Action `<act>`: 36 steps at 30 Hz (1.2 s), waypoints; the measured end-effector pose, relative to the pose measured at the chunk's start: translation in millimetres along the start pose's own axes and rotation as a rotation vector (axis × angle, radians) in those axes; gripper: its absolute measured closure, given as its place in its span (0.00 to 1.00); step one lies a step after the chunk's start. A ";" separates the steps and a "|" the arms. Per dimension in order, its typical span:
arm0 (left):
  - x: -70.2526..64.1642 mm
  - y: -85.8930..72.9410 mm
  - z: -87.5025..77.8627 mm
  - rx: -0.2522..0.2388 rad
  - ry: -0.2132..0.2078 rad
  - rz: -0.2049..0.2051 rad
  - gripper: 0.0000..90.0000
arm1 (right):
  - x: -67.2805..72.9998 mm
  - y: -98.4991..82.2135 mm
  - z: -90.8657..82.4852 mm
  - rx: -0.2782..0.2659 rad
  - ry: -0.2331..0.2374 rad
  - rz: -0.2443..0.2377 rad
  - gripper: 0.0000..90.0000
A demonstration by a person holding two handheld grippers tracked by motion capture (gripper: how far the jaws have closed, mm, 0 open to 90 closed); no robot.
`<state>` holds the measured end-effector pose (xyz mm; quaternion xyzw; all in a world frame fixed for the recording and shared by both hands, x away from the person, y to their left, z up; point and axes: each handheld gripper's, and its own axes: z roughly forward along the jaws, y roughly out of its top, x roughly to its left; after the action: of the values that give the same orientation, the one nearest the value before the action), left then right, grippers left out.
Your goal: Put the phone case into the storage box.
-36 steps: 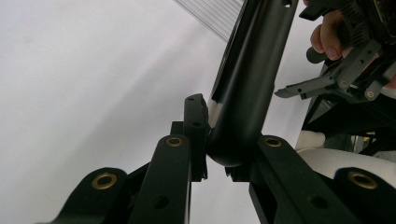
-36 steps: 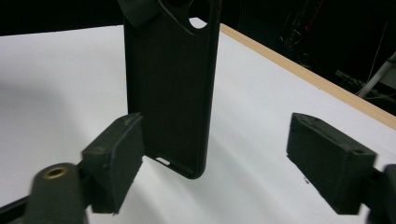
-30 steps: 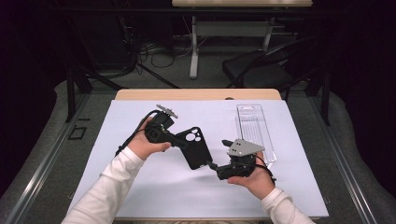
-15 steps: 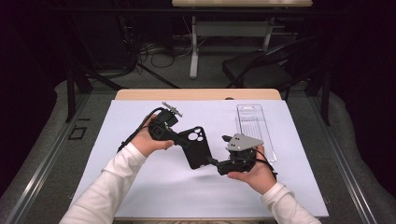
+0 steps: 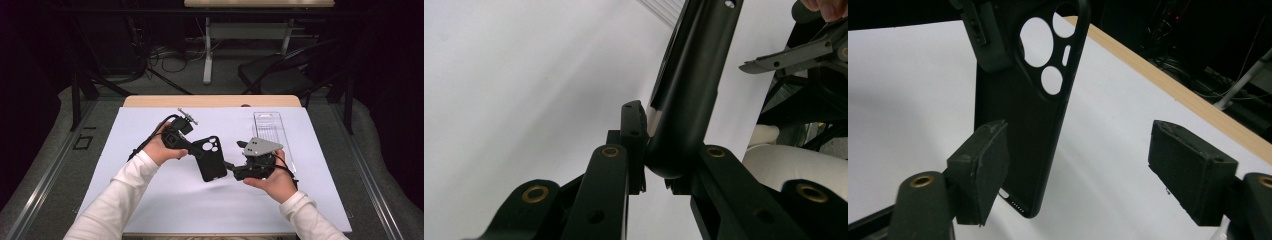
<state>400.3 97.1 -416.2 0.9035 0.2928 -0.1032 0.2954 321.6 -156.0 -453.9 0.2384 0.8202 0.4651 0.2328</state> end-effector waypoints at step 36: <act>-3.4 11.6 16.2 0.086 0.007 0.018 0.91 | -0.5 21.1 5.7 0.023 -0.027 -0.111 0.65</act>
<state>404.1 78.3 -422.5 0.9184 0.2808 -0.1100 0.2562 329.2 -143.0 -438.0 0.2017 0.8342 0.4386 0.2665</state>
